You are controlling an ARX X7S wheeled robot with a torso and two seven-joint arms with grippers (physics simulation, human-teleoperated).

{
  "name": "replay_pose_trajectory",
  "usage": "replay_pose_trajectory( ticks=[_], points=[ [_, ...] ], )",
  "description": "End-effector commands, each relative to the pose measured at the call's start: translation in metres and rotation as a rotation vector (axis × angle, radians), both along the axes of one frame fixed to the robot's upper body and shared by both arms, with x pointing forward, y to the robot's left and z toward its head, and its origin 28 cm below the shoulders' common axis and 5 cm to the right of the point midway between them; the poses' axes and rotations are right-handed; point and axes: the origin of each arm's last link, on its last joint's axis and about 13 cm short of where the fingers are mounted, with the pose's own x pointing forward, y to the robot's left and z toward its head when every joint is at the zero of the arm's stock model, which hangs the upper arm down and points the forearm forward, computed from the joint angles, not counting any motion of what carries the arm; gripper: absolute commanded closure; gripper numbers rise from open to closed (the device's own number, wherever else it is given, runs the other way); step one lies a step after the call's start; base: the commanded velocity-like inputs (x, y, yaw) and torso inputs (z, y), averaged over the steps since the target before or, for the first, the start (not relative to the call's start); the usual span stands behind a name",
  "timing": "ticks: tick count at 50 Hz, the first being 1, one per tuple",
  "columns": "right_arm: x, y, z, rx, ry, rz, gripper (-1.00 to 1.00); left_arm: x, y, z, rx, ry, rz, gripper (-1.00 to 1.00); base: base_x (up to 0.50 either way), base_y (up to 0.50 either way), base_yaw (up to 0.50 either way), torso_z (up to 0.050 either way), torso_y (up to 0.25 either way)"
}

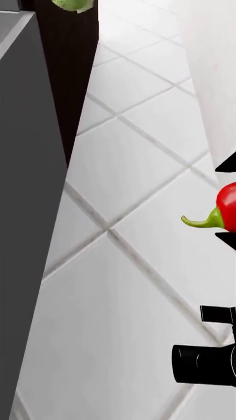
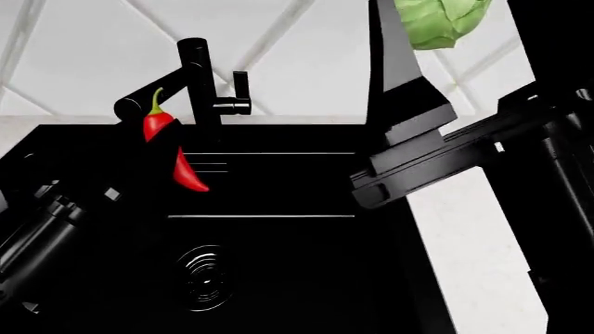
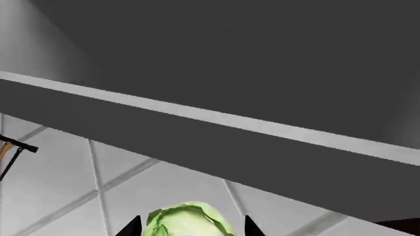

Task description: Pick the chili pepper, brussel sprout from the counter and place them in the cabinet. Then close the cabinet.

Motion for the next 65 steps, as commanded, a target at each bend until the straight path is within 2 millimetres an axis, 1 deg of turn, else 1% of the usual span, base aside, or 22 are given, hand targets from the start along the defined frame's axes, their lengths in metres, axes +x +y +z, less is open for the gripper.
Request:
replay_pose_trajectory(
  ticks=[1, 10, 18, 24, 34, 39, 46, 54, 65],
  points=[
    [-0.012, 0.005, 0.021, -0.012, -0.2, -0.041, 1.0, 0.001, 0.0, -0.001, -0.015, 0.004, -0.011, 1.0, 0.0, 0.0, 0.0, 0.0, 0.0],
    [-0.016, 0.01, 0.03, -0.027, -0.283, -0.044, 1.0, 0.003, 0.0, -0.002, -0.019, 0.007, -0.021, 1.0, 0.0, 0.0, 0.0, 0.0, 0.0],
    [-0.014, 0.016, 0.038, -0.057, -0.335, -0.035, 1.0, 0.003, 0.0, -0.004, -0.022, 0.012, -0.026, 1.0, 0.0, 0.0, 0.0, 0.001, 0.0],
    [-0.012, 0.02, 0.048, -0.061, -0.374, -0.025, 1.0, 0.003, 0.0, -0.004, -0.023, 0.012, -0.032, 1.0, 0.0, 0.0, 0.0, 0.0, 0.002],
    [-0.003, 0.026, 0.067, -0.054, -0.421, -0.039, 1.0, 0.005, 0.0, -0.005, -0.025, 0.015, -0.039, 1.0, 0.0, 0.0, 0.0, 0.0, 0.0],
    [0.0, 0.026, 0.076, -0.048, -0.437, -0.051, 1.0, 0.006, 0.0, -0.005, -0.026, 0.014, -0.042, 1.0, 0.0, 0.0, 0.0, 0.0, 0.0],
    [0.012, 0.021, 0.094, -0.019, -0.446, -0.089, 1.0, 0.007, 0.0, -0.007, -0.027, 0.022, -0.048, 1.0, 0.0, 0.0, 0.0, 0.0, 0.0],
    [0.023, 0.017, 0.114, 0.015, -0.418, -0.106, 1.0, 0.007, -0.001, -0.008, -0.026, 0.026, -0.053, 1.0, 0.0, 0.0, 0.0, 0.001, 0.001],
    [0.032, 0.015, 0.136, 0.054, -0.406, -0.118, 1.0, 0.009, -0.001, -0.01, -0.025, 0.033, -0.061, 1.0, 0.0, 0.0, 0.0, 0.0, 0.0]
  ],
)
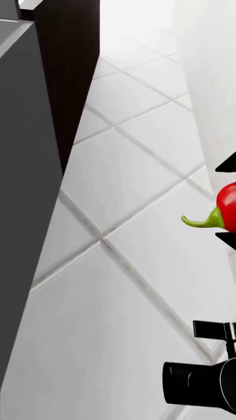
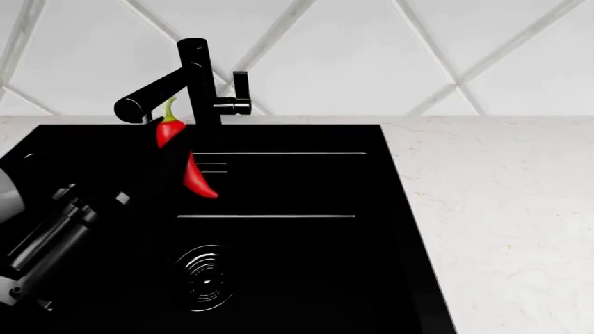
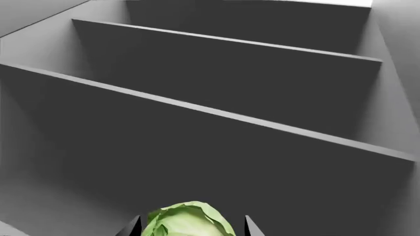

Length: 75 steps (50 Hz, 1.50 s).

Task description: Pick the chili pepper, brussel sprout from the counter and place them in the cabinet. Then close the cabinet.

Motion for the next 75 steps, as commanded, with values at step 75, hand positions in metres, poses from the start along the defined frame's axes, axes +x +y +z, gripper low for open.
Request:
replay_pose_trajectory(
  ticks=[75],
  points=[
    [0.124, -0.001, 0.152, 0.312, 0.68, -0.147, 1.0, -0.001, 0.0, 0.001, 0.002, 0.004, -0.066, 1.0, 0.0, 0.0, 0.0, 0.0, 0.001]
  ],
)
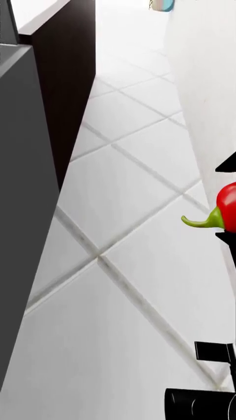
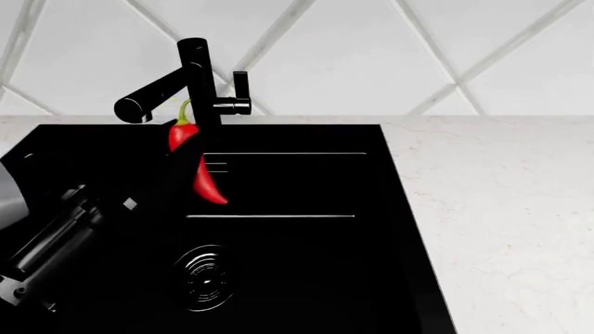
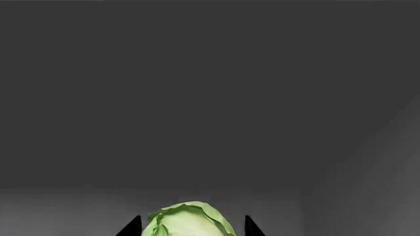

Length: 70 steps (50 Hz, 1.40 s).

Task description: Pick the chili pepper, brussel sprout from the counter and place them in the cabinet. Then close the cabinet.

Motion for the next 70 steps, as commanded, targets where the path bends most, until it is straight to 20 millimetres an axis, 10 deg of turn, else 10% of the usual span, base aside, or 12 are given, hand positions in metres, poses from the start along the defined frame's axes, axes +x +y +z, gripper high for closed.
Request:
replay_pose_trajectory(
  ticks=[1, 29, 38, 39, 55, 70],
  points=[
    [0.013, 0.003, -0.016, -0.008, 0.162, 0.001, 1.0, -0.002, 0.002, -0.001, -0.011, 0.004, -0.002, 1.0, 0.0, 0.0, 0.0, 0.0, 0.0],
    [0.038, 0.012, -0.044, -0.023, 0.254, 0.057, 1.0, -0.003, 0.003, 0.0, -0.011, 0.0, 0.005, 1.0, 0.0, 0.0, 0.0, 0.0, 0.001],
    [0.015, 0.003, -0.023, -0.048, 0.263, 0.096, 1.0, -0.004, 0.003, -0.001, -0.014, 0.001, 0.009, 1.0, 0.0, 0.0, 0.0, 0.0, 0.0],
    [0.015, 0.003, -0.023, -0.052, 0.264, 0.091, -1.0, -0.004, 0.003, -0.001, -0.015, 0.001, 0.01, 1.0, 0.0, 0.0, 0.0, 0.0, 0.0],
    [0.034, 0.012, -0.033, -0.058, 0.122, -0.048, -1.0, -0.004, 0.003, 0.0, -0.015, -0.003, 0.01, 1.0, 0.0, 0.0, 0.0, 0.0, 0.0],
    [-0.018, -0.002, 0.02, -0.165, -0.202, -0.199, -1.0, -0.004, 0.002, -0.001, -0.015, 0.0, 0.009, 1.0, 0.0, 0.0, 0.0, 0.0, 0.0]
  ],
)
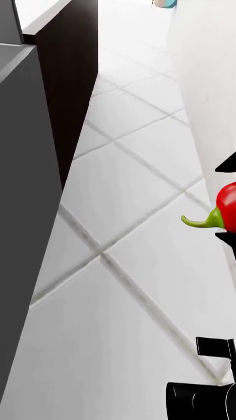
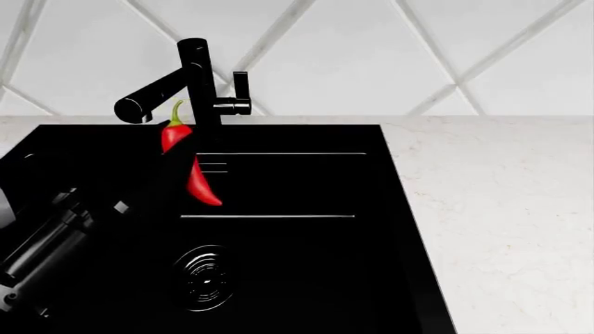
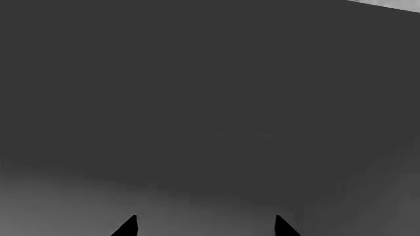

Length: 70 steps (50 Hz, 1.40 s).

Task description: Pick the chili pepper, brussel sprout from the counter and place them in the cabinet. Then close the cabinet.

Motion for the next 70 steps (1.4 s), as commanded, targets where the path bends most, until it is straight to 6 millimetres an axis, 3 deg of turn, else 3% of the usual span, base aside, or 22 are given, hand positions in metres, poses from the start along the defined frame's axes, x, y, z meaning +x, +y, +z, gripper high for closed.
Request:
replay_pose_trajectory(
  ticks=[1, 19, 44, 70],
  points=[
    [-0.025, -0.009, 0.022, -0.051, -0.173, -0.112, -1.0, 0.0, 0.0, -0.001, -0.009, 0.007, -0.002, 1.0, 0.0, 0.0, 0.0, 0.0, 0.0],
    [-0.052, 0.005, 0.027, -0.08, -0.247, -0.056, -1.0, 0.001, -0.001, -0.003, -0.014, 0.011, -0.005, 1.0, 0.0, 0.0, 0.0, 0.0, 0.0],
    [-0.131, 0.007, -0.053, -0.102, -0.431, 0.139, -1.0, 0.001, -0.003, -0.004, -0.01, 0.012, -0.011, 1.0, 0.0, 0.0, 0.0, 0.0, 0.0],
    [-0.165, -0.002, -0.099, -0.096, -0.515, 0.196, -1.0, 0.002, -0.005, -0.003, -0.004, 0.014, -0.015, 1.0, 0.0, 0.0, 0.0, 0.0, 0.0]
  ],
)
